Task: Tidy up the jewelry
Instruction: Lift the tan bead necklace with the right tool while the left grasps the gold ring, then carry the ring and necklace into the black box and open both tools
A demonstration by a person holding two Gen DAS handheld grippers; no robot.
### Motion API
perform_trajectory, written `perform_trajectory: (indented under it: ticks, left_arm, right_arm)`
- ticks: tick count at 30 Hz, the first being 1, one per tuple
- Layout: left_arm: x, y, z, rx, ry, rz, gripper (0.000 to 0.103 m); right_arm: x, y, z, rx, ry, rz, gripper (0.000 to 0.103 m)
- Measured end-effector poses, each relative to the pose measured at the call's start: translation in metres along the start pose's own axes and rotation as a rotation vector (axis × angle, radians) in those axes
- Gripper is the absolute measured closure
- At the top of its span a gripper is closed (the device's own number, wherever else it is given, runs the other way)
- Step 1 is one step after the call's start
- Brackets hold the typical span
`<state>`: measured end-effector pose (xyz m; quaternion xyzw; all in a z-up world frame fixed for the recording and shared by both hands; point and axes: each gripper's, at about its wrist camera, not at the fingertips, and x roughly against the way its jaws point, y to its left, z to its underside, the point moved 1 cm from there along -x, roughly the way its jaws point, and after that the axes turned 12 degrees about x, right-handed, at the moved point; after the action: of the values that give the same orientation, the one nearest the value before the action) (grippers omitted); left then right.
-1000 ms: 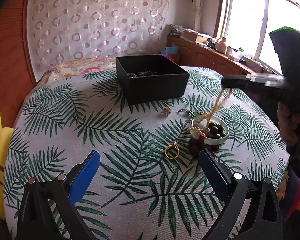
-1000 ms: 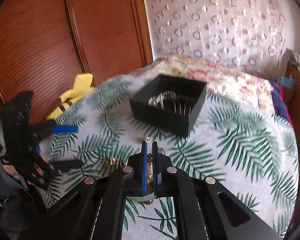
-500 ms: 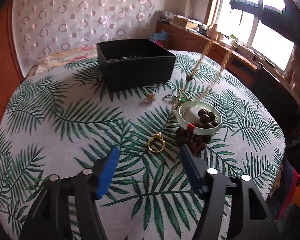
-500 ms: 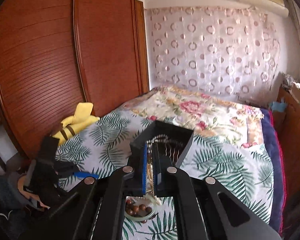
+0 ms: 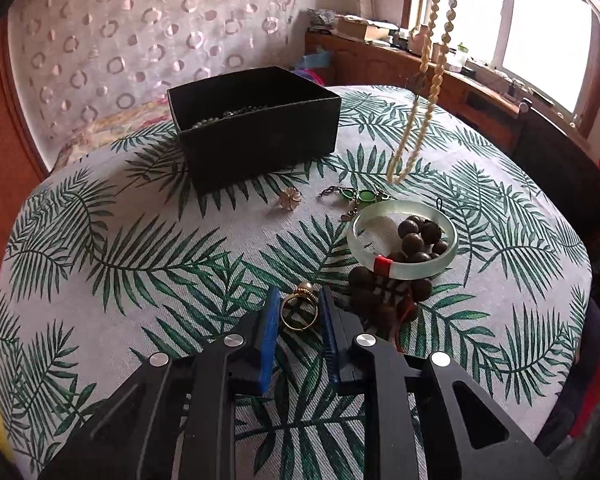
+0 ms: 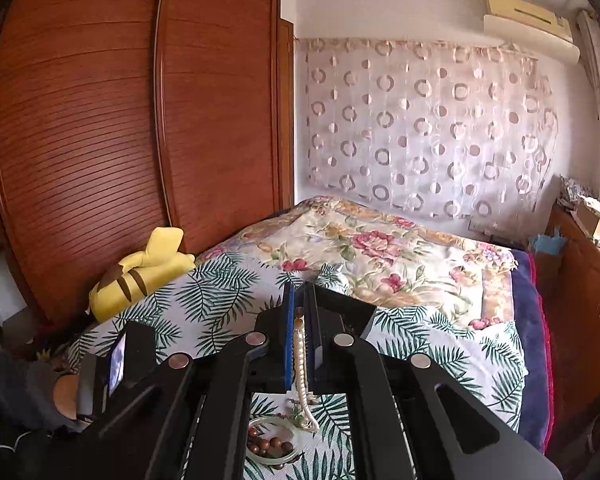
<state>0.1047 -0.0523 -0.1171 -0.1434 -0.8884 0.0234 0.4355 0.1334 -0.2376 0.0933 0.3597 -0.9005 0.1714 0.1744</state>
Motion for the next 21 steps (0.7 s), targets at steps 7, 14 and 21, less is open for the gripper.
perform_trajectory:
  ticks: [7, 14, 21]
  left_arm:
    - [0.014, 0.009, -0.012, 0.037, -0.058, -0.003, 0.085]
    - [0.029, 0.016, -0.042, 0.061, -0.121, 0.002, 0.085]
    - [0.036, 0.019, -0.071, 0.064, -0.166, -0.011, 0.084]
  right_arm:
    - [0.002, -0.005, -0.012, 0.016, -0.012, 0.018, 0.097]
    - [-0.010, -0.010, -0.032, 0.032, -0.015, 0.036, 0.098]
    - [-0.028, -0.010, -0.057, 0.073, -0.023, 0.064, 0.097]
